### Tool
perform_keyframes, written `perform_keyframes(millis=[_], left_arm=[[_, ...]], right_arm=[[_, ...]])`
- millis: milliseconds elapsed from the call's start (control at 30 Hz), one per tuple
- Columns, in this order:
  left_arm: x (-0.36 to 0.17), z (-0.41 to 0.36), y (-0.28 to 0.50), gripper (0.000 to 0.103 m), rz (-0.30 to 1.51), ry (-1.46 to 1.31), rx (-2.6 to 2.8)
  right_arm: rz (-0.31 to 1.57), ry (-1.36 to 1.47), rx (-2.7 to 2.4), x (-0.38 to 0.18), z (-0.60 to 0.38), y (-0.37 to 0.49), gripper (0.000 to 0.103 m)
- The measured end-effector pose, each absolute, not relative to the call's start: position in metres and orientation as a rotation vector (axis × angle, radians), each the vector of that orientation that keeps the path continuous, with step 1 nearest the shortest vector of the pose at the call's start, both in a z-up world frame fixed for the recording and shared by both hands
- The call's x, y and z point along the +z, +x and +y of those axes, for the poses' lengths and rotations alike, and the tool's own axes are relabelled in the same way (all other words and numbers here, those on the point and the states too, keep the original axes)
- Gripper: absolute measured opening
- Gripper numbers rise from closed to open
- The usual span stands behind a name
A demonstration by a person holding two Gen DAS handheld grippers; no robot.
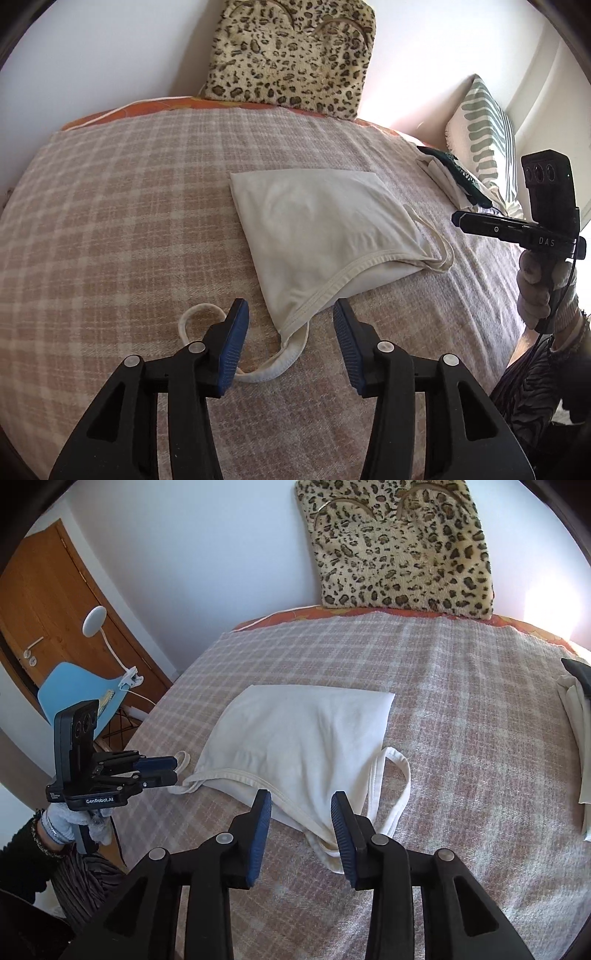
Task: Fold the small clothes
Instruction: 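Reposition both open grippers at the edge of the folded camisole bundle, then close both grippers on the edge of the folded camisole bundle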
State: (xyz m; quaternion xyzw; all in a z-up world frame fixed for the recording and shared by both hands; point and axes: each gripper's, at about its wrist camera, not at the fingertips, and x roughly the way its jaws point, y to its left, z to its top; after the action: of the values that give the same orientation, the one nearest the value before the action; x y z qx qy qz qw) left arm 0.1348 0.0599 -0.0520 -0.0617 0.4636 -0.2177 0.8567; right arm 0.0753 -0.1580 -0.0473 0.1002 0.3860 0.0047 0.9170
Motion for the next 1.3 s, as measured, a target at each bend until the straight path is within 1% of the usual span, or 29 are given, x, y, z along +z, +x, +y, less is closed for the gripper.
perform_keyframes(millis=[33, 133, 200, 267, 333, 367, 400, 600, 700, 833, 1100, 1233, 1300], left_arm=[[-0.049, 0.061, 0.137, 0.050, 0.969, -0.156, -0.444], [-0.042, 0.060, 0.141, 0.050, 0.951, -0.173, -0.409], [-0.036, 0.055, 0.140, 0.050, 0.924, -0.154, -0.393], [-0.032, 0.051, 0.138, 0.050, 0.901, -0.139, -0.385], [-0.030, 0.048, 0.137, 0.062, 0.888, -0.129, -0.389], [-0.029, 0.045, 0.137, 0.066, 0.879, -0.119, -0.385], [-0.029, 0.044, 0.137, 0.066, 0.874, -0.106, -0.383], [-0.035, 0.036, 0.144, 0.066, 0.887, -0.101, -0.389], [-0.039, 0.036, 0.148, 0.066, 0.884, -0.115, -0.392], [-0.044, 0.036, 0.153, 0.066, 0.881, -0.152, -0.421], [-0.064, 0.059, 0.166, 0.066, 0.957, -0.350, -0.429], [-0.083, 0.079, 0.172, 0.066, 1.026, -0.557, -0.440], [-0.091, 0.084, 0.173, 0.066, 1.049, -0.609, -0.436]], right_arm=[[0.776, 0.230, 0.009, -0.045, -0.161, 0.077, 0.041], [0.739, 0.285, -0.003, -0.044, -0.171, 0.080, 0.049], [0.721, 0.308, -0.023, -0.044, -0.177, 0.082, 0.057], [0.711, 0.326, -0.044, -0.046, -0.182, 0.083, 0.062], [0.709, 0.335, -0.054, -0.047, -0.187, 0.085, 0.067], [0.708, 0.332, -0.060, -0.047, -0.189, 0.086, 0.072], [0.706, 0.325, -0.071, -0.047, -0.190, 0.087, 0.076], [0.711, 0.367, -0.094, -0.053, -0.208, 0.103, 0.081], [0.702, 0.401, -0.086, -0.056, -0.214, 0.110, 0.081], [0.683, 0.366, -0.092, -0.054, -0.212, 0.121, 0.081], [0.696, 0.383, -0.082, -0.058, -0.217, 0.138, 0.082], [0.756, 0.414, -0.069, -0.062, -0.223, 0.148, 0.081], [0.772, 0.455, -0.063, -0.066, -0.227, 0.153, 0.079]])
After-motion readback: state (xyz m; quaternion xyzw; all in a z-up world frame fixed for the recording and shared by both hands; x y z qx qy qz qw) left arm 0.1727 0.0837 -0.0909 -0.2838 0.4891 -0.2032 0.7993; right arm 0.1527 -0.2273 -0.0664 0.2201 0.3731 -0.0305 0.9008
